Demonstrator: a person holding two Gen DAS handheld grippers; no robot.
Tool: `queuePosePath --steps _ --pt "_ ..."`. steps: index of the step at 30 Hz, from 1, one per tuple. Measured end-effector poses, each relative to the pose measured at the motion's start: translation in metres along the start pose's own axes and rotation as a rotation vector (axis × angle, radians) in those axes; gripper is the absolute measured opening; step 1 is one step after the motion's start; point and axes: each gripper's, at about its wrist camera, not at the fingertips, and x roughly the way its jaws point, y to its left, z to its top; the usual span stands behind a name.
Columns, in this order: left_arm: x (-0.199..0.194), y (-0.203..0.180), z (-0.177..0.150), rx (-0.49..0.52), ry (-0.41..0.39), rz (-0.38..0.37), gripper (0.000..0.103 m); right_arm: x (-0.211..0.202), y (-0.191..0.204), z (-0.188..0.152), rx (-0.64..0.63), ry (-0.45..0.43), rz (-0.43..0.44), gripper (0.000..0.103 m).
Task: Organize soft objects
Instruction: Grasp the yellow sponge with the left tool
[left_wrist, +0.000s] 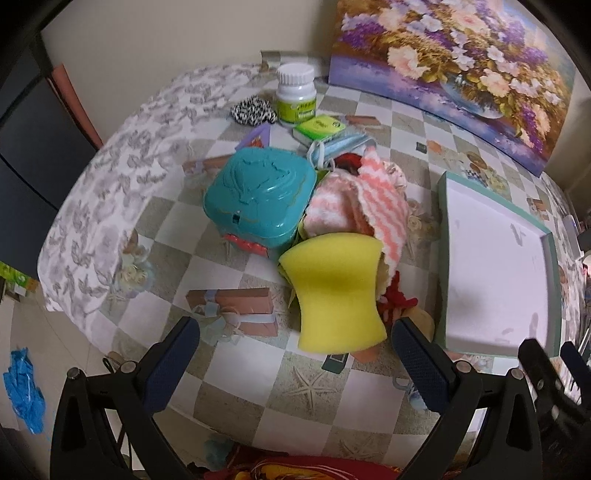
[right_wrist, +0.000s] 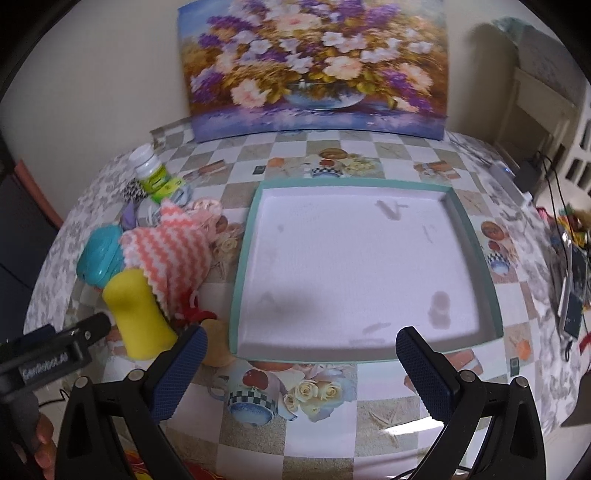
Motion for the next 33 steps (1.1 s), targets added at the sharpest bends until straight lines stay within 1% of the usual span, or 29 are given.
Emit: queuePosePath --steps 4,9,13,15,16,17,20,21,22,23,24,25,29,33 --pt "0.016 0.002 0.008 -0.035 0.046 -0.015 0.103 0.015 0.007 0.003 -0.018 0.055 0.007 0.103" --pt "0.044 -0.009 0.019 -0.078 0.127 -0.041 0.103 0.032 0.016 0.007 -0.047 0.103 0.001 0.103" --pt "0.063 -0.021 0.022 -0.070 0.169 -0.033 0.102 0.043 0.020 0.009 -0.060 0.129 -0.011 0.103" --pt "0.070 -0.024 0.022 -0.065 0.183 -0.036 0.095 0.048 0.021 0.010 -0.064 0.141 -0.014 0.103" --pt "0.072 -0.025 0.022 -0.066 0.189 -0.041 0.087 0.049 0.022 0.010 -0.066 0.143 -0.013 0.103" --pt "0.074 -0.023 0.021 -0.071 0.194 -0.050 0.084 0.050 0.023 0.010 -0.069 0.145 -0.012 0.103" --pt "0.077 -0.019 0.020 -0.094 0.204 -0.080 0.081 0.053 0.027 0.012 -0.084 0.147 -0.009 0.103" --pt "0.077 -0.018 0.020 -0.103 0.202 -0.092 0.078 0.054 0.028 0.012 -0.090 0.147 -0.008 0.103" --pt "0.076 -0.016 0.019 -0.111 0.199 -0.104 0.072 0.054 0.030 0.012 -0.098 0.146 -0.007 0.103" --pt "0.076 -0.014 0.019 -0.117 0.197 -0.113 0.068 0.055 0.032 0.012 -0.104 0.146 -0.006 0.103" --pt "0.075 -0.013 0.018 -0.121 0.197 -0.121 0.067 0.055 0.033 0.012 -0.110 0.145 -0.005 0.103" --pt "0.074 -0.012 0.017 -0.124 0.196 -0.129 0.063 0.055 0.035 0.012 -0.117 0.144 -0.004 0.103" --pt "0.069 -0.005 0.016 -0.137 0.186 -0.160 0.061 0.058 0.040 0.013 -0.131 0.143 0.005 0.103" --pt "0.057 0.006 0.013 -0.132 0.176 -0.187 0.060 0.060 0.044 0.015 -0.135 0.140 0.028 0.103"
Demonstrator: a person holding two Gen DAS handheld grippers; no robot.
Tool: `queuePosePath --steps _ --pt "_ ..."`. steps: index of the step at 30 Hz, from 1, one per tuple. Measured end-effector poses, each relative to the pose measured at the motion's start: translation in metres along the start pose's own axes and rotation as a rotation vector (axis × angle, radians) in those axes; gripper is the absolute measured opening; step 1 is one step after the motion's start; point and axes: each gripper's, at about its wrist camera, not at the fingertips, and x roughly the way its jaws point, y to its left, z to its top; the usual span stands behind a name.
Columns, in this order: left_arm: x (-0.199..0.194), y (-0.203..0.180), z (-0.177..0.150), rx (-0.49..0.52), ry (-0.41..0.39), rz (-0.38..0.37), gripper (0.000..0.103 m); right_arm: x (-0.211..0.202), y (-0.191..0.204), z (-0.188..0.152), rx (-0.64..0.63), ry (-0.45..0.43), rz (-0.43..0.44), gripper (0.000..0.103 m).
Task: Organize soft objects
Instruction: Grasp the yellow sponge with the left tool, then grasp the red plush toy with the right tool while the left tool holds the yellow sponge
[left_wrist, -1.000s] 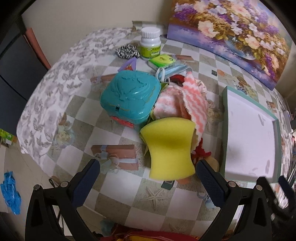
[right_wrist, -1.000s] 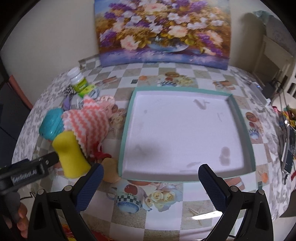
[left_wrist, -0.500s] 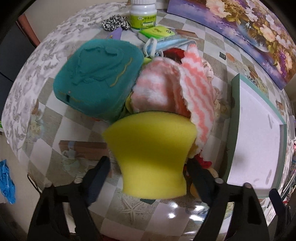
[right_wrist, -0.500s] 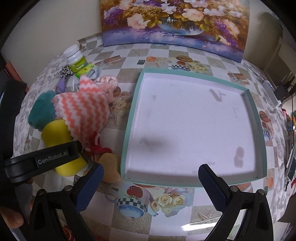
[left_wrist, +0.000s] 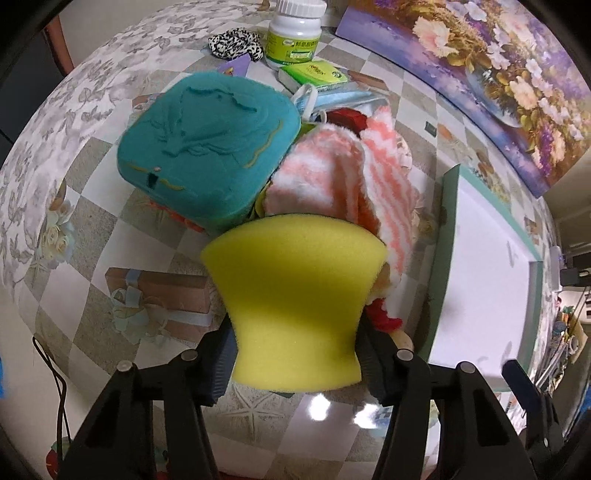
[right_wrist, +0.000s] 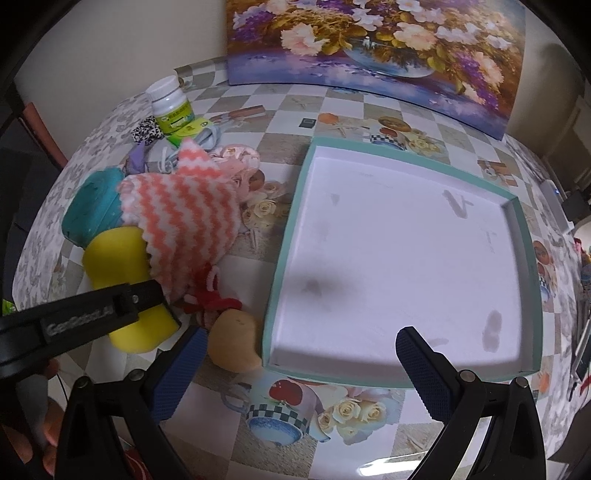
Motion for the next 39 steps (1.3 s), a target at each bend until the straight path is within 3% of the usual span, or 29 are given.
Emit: queuePosePath --steps 15,23,31,39 --pt "-0.024 0.048 -0.008 -0.035 -0.014 -0.074 0.060 0.009 0.043 0.007 -0.162 -0.016 0.122 0.100" --pt "-0.029 0.074 -0.007 -0.067 -0.068 -0.057 0.060 0.024 0.066 0.009 -0.269 0.018 0.139 0.085" --pt "-0.023 0.086 -0.006 -0.086 -0.066 -0.072 0.060 0.044 0.070 0.011 -0.271 0.065 0.104 0.055" --pt "-0.013 0.093 -0.006 -0.099 -0.043 -0.079 0.060 0.062 0.078 0.011 -0.288 0.104 0.093 0.046"
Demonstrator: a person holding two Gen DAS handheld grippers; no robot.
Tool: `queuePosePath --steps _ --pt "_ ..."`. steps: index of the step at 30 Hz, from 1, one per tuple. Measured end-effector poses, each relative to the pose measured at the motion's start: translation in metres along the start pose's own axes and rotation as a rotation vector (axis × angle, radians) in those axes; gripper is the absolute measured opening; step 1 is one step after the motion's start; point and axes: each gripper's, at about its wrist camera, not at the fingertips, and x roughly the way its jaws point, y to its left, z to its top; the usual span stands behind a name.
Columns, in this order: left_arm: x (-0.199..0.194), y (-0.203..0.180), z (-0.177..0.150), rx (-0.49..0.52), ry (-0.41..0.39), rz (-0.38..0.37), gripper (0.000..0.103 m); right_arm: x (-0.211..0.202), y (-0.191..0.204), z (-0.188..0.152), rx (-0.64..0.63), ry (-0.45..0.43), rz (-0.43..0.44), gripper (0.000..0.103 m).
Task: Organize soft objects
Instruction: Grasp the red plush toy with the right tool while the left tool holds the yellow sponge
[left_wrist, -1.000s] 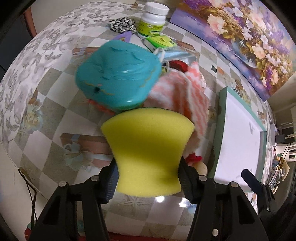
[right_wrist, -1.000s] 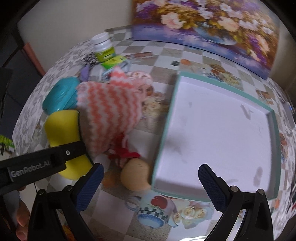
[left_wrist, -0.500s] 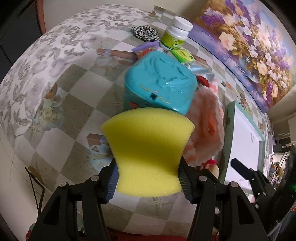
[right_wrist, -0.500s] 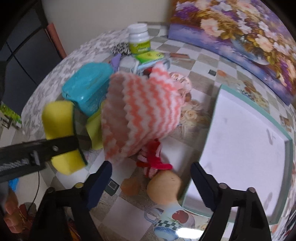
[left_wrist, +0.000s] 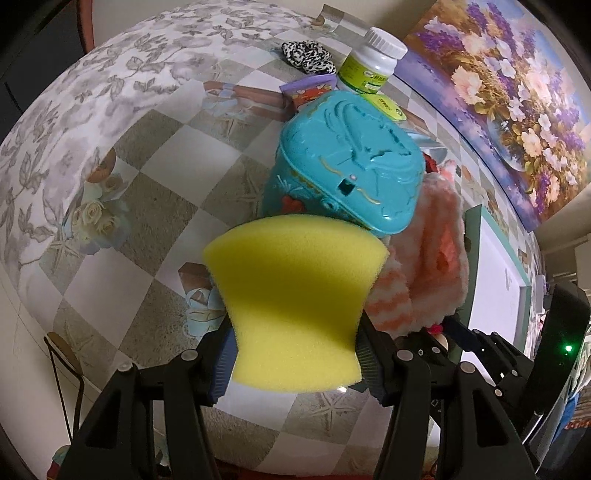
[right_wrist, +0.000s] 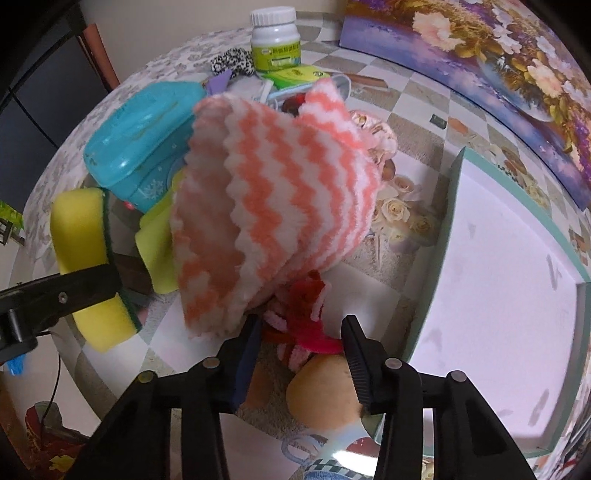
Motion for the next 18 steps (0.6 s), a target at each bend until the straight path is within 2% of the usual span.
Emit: queuePosePath --steps 8,18 --pt "-0.002 -0.001 0.001 0.001 -0.004 0.022 0.060 -0.005 -0.004 0.002 0.026 -0.015 0.006 0.041" --pt "-0.030 -0.011 -0.001 0.031 -0.055 0.043 0.060 -0.036 -0.016 -0.002 0.073 -0.080 0.056 0.029"
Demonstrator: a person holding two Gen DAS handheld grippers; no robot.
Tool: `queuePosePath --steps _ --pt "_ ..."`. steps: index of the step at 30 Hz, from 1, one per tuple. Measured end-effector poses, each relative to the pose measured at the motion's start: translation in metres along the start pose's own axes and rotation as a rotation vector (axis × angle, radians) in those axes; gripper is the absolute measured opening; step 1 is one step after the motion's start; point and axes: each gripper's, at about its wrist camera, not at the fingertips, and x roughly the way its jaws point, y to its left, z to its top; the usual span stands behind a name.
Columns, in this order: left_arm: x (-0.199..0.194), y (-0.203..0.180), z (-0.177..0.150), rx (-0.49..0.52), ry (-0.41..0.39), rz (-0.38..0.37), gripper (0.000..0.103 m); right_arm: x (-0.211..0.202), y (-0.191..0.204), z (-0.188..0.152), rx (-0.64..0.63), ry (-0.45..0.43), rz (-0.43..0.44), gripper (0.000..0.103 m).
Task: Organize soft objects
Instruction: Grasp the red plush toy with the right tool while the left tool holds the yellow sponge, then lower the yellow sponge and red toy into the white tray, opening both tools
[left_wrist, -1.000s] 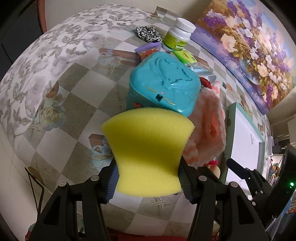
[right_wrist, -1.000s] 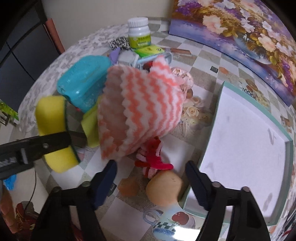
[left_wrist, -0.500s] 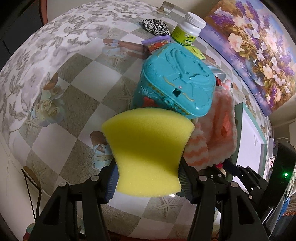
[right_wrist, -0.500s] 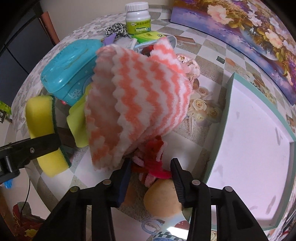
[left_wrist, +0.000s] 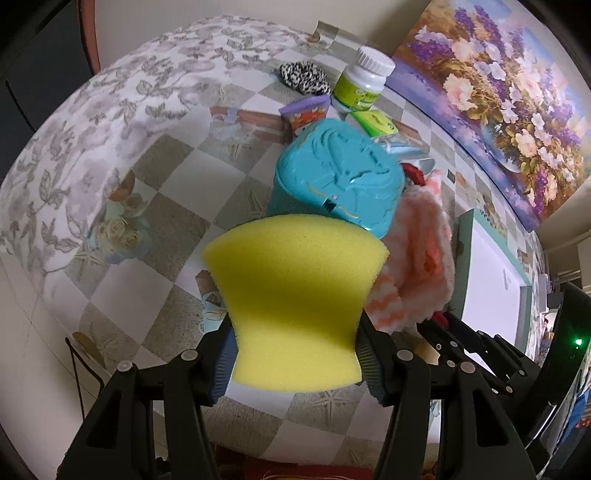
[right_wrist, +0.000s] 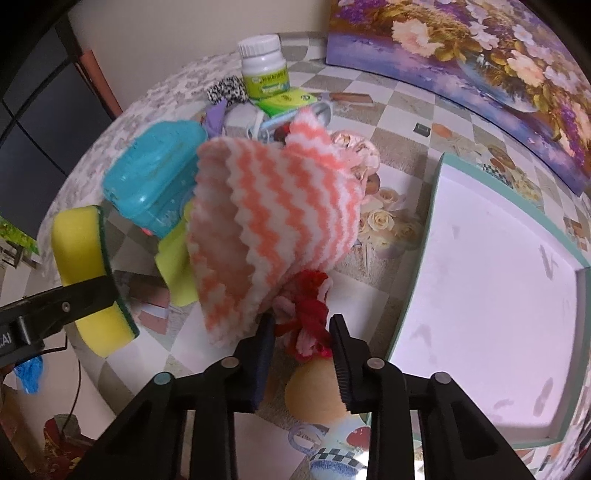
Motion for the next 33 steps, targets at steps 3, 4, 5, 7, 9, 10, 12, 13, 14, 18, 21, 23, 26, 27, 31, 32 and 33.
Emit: queuePosePath --steps 3,4,5,7,9,10,12,13,14,18,21,23,26,27,31,32,33 --pt "-0.010 -0.004 0.000 0.011 -0.017 0.006 0.060 -0.008 -0.002 -0.003 0.017 -0.032 0.022 0.025" --pt "-0.014 -0.007 0.000 0.014 -0.024 0.006 0.060 -0.013 -0.005 -0.003 0.026 -0.044 0.027 0.025" --pt "-0.017 -0.009 0.001 0.017 -0.030 0.006 0.060 -0.015 -0.006 -0.003 0.032 -0.056 0.030 0.025" --pt "-0.025 -0.013 0.001 0.025 -0.045 0.006 0.060 -0.025 -0.007 -0.004 0.049 -0.090 0.040 0.025" --pt "-0.035 -0.023 0.004 0.038 -0.063 0.003 0.060 -0.036 -0.011 -0.004 0.071 -0.125 0.051 0.025" --pt "-0.040 -0.027 0.005 0.047 -0.073 0.001 0.060 -0.042 -0.014 -0.004 0.085 -0.146 0.050 0.025" --pt "-0.050 -0.042 0.006 0.076 -0.099 0.001 0.060 -0.054 -0.022 -0.004 0.120 -0.185 0.041 0.025" --pt "-0.054 -0.053 0.007 0.094 -0.114 0.003 0.060 -0.059 -0.027 -0.005 0.141 -0.200 0.039 0.025" --pt "-0.056 -0.060 0.007 0.104 -0.120 0.003 0.060 -0.064 -0.034 -0.007 0.167 -0.214 0.036 0.025" --pt "-0.054 -0.097 0.005 0.158 -0.121 -0.005 0.060 -0.073 -0.067 -0.015 0.286 -0.225 -0.010 0.025" --pt "-0.042 -0.127 -0.001 0.208 -0.099 -0.015 0.060 -0.078 -0.097 -0.022 0.381 -0.222 -0.059 0.025" --pt "-0.031 -0.146 -0.005 0.233 -0.069 -0.023 0.060 -0.080 -0.119 -0.028 0.449 -0.205 -0.116 0.025" --pt "-0.010 -0.168 -0.010 0.232 -0.009 -0.044 0.060 -0.079 -0.148 -0.037 0.537 -0.188 -0.114 0.025" --pt "-0.002 -0.177 -0.013 0.242 0.005 -0.041 0.060 -0.079 -0.158 -0.041 0.563 -0.187 -0.115 0.025" --pt "0.022 -0.209 -0.025 0.299 0.024 -0.031 0.060 -0.084 -0.186 -0.054 0.638 -0.178 -0.168 0.025" --pt "0.026 -0.216 -0.027 0.313 0.026 -0.036 0.060 -0.085 -0.191 -0.058 0.651 -0.170 -0.203 0.025" --pt "0.030 -0.221 -0.029 0.325 0.026 -0.040 0.060 -0.086 -0.197 -0.062 0.662 -0.162 -0.237 0.025"
